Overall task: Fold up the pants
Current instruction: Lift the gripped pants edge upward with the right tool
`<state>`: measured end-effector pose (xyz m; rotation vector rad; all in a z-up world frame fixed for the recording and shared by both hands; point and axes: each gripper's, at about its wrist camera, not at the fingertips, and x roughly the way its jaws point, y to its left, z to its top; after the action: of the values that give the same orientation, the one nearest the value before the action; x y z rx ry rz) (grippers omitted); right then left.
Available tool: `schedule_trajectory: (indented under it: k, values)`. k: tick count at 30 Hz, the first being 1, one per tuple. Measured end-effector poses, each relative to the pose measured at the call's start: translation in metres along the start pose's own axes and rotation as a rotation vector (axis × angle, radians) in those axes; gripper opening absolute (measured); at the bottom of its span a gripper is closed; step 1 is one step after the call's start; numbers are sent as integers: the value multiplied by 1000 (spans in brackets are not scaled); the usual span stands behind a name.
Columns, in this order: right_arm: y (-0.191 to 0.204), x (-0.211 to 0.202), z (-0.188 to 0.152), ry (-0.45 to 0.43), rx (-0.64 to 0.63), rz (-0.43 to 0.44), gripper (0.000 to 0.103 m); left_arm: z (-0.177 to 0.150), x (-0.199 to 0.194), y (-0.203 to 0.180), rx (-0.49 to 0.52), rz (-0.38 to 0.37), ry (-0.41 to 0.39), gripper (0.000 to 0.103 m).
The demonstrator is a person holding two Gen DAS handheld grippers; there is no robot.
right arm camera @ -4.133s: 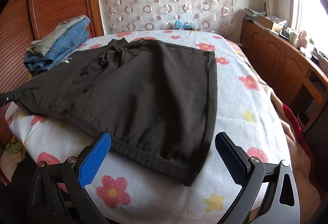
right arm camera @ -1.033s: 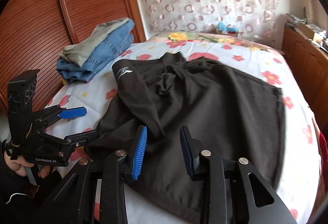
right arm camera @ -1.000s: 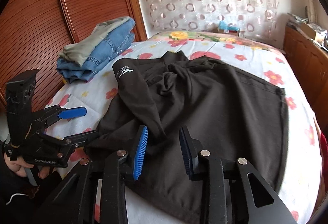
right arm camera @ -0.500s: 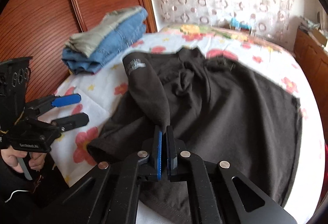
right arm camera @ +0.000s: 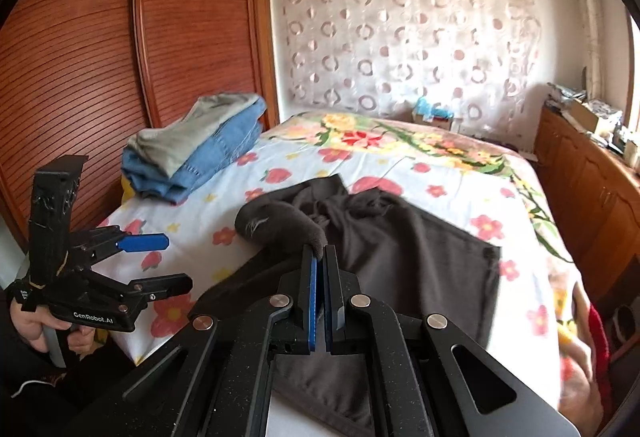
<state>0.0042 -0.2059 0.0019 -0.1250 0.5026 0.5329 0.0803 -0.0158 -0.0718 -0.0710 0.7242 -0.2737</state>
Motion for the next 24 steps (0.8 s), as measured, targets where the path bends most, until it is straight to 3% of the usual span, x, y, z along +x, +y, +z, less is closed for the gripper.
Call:
schedule_trajectory:
  k: [12, 24]
  values:
    - [-2, -32, -16, -36, 36, -69, 2, 18, 3, -27, 57, -44, -17, 83]
    - [7, -43, -29, -43, 60, -109, 2, 11, 12, -43, 77, -61, 14, 83]
